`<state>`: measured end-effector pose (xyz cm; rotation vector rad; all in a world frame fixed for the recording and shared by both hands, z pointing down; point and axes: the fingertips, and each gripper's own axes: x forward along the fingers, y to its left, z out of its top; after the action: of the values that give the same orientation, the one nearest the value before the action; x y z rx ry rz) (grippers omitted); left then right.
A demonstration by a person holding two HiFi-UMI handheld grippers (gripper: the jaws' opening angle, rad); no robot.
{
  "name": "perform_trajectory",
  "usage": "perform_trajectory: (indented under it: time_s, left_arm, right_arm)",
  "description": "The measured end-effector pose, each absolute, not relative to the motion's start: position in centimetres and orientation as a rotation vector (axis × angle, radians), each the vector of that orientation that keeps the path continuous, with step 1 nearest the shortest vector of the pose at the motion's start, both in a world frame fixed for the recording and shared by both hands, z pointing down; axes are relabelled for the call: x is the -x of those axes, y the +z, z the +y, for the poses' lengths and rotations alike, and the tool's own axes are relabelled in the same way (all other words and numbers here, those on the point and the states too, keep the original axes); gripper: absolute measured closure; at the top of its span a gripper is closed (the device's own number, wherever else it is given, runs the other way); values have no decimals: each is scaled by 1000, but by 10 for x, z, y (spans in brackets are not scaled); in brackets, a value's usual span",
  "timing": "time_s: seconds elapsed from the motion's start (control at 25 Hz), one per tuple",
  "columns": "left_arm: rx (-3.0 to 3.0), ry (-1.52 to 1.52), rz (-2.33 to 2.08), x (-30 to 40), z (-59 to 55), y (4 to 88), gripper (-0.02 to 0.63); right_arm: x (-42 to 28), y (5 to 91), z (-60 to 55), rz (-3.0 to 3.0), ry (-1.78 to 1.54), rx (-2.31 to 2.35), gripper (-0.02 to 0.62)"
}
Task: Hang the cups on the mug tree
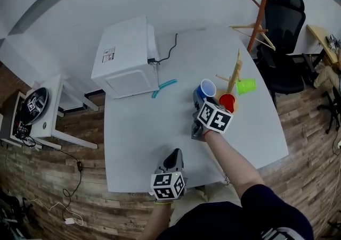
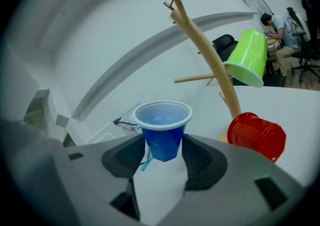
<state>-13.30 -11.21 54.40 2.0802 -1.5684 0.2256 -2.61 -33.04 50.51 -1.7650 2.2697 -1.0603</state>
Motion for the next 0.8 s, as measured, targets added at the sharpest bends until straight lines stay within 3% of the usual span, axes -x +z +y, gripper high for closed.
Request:
perform_trajectory:
  time_s: [0.8]
  left_arm:
    - [-2054,212,-1645,148,-115,531,585]
  right_arm:
    - [18,471,-362,1853,-1209,1429,356]
